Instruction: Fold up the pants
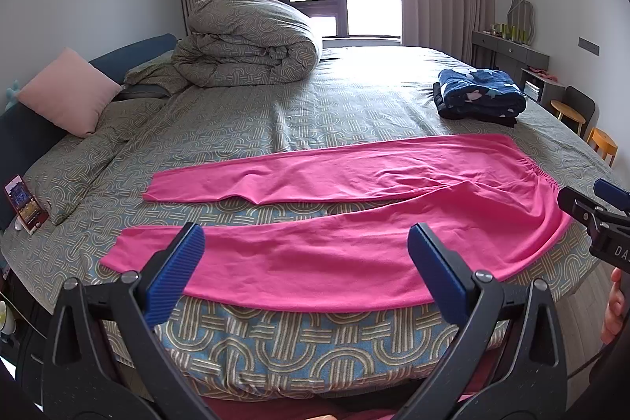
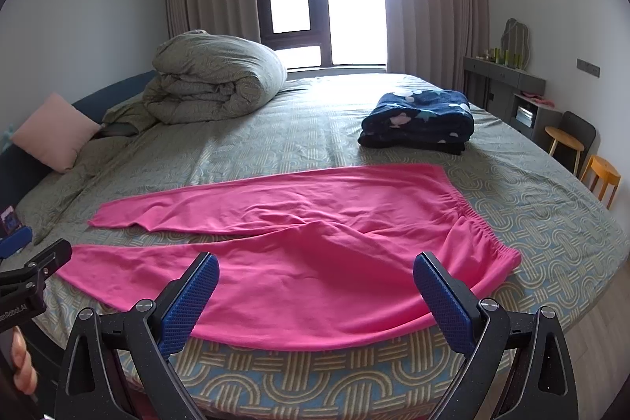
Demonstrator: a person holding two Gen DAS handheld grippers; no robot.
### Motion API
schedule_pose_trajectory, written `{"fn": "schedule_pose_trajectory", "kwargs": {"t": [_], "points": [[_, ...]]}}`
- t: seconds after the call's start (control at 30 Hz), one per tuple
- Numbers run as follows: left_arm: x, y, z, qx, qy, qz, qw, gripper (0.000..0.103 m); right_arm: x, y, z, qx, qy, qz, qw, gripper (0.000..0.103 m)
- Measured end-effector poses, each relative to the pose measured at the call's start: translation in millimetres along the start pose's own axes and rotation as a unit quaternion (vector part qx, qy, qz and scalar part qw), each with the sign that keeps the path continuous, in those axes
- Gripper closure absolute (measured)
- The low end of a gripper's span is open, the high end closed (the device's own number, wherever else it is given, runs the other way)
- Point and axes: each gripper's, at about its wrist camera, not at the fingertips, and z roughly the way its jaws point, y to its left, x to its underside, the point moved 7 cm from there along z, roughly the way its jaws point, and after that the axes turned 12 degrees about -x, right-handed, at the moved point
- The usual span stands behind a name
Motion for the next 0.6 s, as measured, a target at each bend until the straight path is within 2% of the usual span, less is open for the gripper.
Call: {"fn": "schedule_pose_trajectory", "kwargs": {"t": [0.6], "points": [[3.7, -1.9, -1.9, 0.001, 0.001, 0.001, 1.0000, 0.000, 1.3, -0.7, 1.4, -0.006, 0.007, 0.004, 1.000, 0.003]]}}
